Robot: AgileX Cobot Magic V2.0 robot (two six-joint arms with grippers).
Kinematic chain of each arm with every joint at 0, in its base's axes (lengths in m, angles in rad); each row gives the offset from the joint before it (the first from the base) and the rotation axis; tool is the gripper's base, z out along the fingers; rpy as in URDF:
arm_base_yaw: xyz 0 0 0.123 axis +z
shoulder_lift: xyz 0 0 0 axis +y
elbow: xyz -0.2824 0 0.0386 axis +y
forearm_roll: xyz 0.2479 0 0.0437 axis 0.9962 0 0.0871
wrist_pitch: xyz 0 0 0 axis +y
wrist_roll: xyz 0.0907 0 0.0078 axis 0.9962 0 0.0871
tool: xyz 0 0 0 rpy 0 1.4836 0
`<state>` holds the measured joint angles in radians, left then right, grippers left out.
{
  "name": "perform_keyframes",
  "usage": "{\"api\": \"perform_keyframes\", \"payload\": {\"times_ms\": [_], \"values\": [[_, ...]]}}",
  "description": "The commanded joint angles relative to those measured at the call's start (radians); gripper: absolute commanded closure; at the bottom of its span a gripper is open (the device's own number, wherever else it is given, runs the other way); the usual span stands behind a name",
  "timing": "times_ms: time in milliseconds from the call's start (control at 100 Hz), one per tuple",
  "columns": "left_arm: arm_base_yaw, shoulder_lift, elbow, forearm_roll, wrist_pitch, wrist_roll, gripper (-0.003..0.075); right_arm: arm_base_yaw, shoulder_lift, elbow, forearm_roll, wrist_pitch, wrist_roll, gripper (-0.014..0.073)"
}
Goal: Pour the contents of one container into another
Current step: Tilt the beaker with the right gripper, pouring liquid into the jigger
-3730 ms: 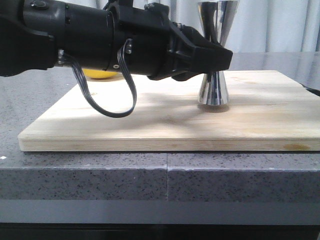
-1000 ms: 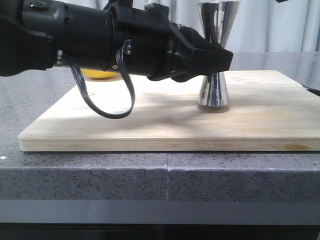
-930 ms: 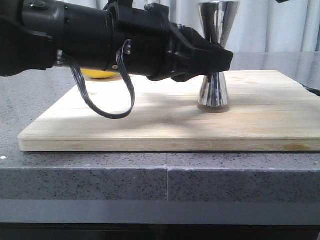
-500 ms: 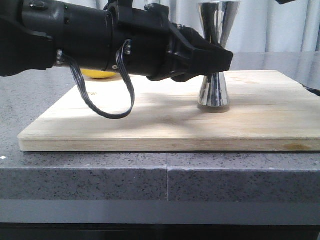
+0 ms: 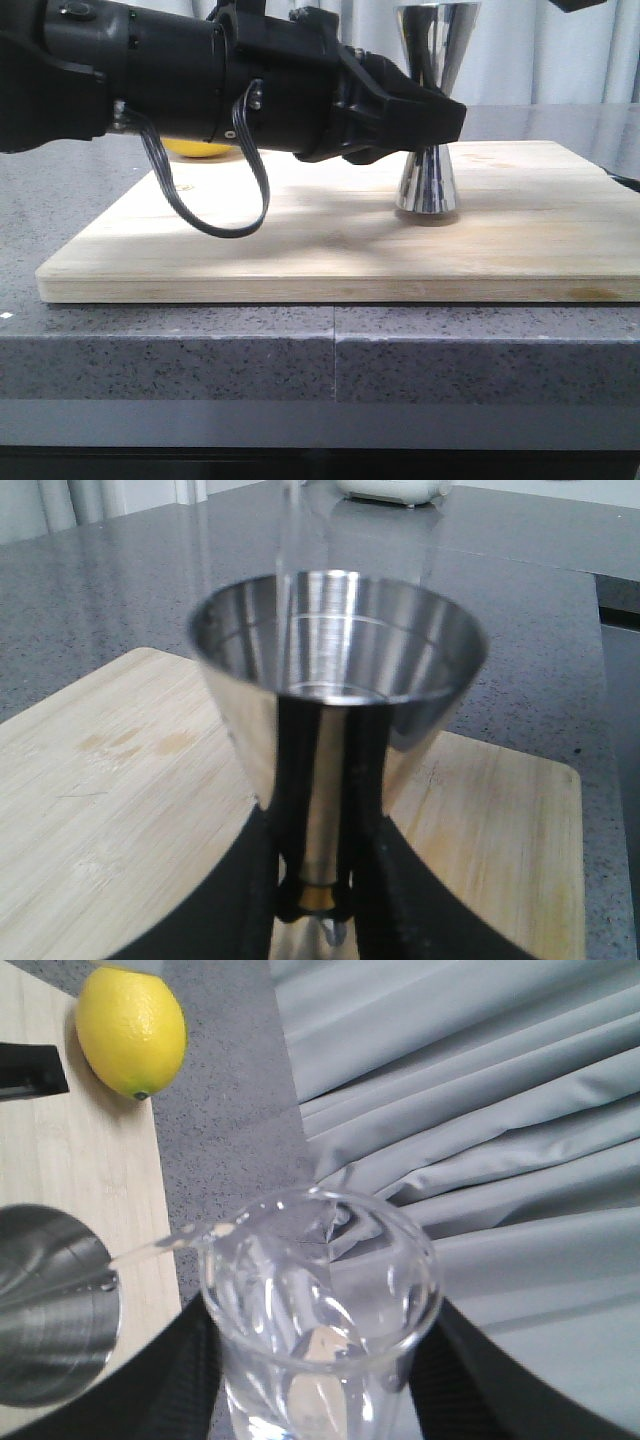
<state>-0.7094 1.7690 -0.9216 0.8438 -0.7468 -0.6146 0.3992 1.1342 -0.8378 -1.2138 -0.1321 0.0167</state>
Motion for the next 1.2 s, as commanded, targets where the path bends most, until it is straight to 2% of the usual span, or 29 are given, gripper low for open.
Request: {"api": "perform_keyframes", "payload": {"times_ms": [0,1190], "values": [[0.004,-0.055,-0.029,-0.036,-0.075,-0.009,0.0741,0.001,-0.029,-0.037,-0.012,-0.034,-0.001,0.0343],[0.004,-0.055,-0.029,-0.036,-0.075,-0.009,0.0741,0.001,-0.029,-0.037,-0.133,-0.007,-0.001,0.0343]]}}
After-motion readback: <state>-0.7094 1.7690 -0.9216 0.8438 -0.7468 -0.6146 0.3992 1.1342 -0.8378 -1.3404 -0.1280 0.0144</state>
